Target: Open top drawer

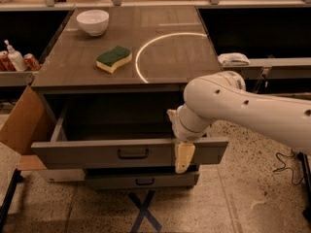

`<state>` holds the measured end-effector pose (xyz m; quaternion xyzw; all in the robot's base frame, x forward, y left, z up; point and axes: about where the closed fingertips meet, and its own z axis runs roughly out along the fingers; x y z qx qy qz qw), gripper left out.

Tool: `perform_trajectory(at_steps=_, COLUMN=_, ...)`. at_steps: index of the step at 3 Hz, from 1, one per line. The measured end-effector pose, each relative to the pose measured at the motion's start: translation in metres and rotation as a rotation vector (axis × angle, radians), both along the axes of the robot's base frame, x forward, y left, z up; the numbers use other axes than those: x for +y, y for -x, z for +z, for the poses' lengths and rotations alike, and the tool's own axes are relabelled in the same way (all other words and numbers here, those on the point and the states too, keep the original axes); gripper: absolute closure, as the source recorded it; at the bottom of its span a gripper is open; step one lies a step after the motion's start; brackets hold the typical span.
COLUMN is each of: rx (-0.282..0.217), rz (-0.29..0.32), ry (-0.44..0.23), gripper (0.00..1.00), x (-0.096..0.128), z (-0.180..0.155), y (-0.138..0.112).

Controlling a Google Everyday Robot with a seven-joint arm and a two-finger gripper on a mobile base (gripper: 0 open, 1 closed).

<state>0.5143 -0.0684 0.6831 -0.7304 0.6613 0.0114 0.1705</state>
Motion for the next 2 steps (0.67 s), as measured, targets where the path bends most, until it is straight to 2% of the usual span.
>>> perform_trajectory(at_steps=1, rx=0.055, rz=0.049, ry=-0.003, gripper=0.07, x=0.002, z=-0.010, y=0.017)
perform_trajectory(at_steps=2, rx=0.104, rz=0.089, ry=-0.011, gripper=0.26, x=0.006, z=-0.020, y=0.032)
